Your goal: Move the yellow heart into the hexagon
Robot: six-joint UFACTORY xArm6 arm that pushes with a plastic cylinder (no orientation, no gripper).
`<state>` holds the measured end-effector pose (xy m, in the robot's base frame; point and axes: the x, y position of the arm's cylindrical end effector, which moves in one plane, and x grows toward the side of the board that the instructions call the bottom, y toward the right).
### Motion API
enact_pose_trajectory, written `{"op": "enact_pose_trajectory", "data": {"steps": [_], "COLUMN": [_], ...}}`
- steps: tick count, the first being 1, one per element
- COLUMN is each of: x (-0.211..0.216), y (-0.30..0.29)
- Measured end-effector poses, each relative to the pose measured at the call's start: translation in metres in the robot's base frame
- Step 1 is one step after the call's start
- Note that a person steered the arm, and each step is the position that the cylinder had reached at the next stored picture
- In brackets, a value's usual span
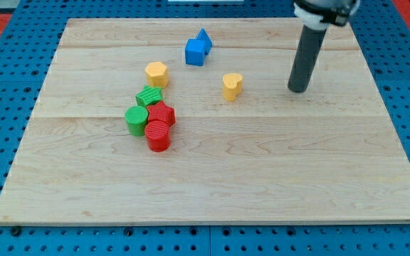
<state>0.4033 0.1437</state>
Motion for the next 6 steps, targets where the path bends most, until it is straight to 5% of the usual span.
{"op": "enact_pose_trajectory", "data": {"steps": [2,3,6], "x": [-0.012,-0.019,-0.033], "y": [-0.09,-0.057,-0.211]}}
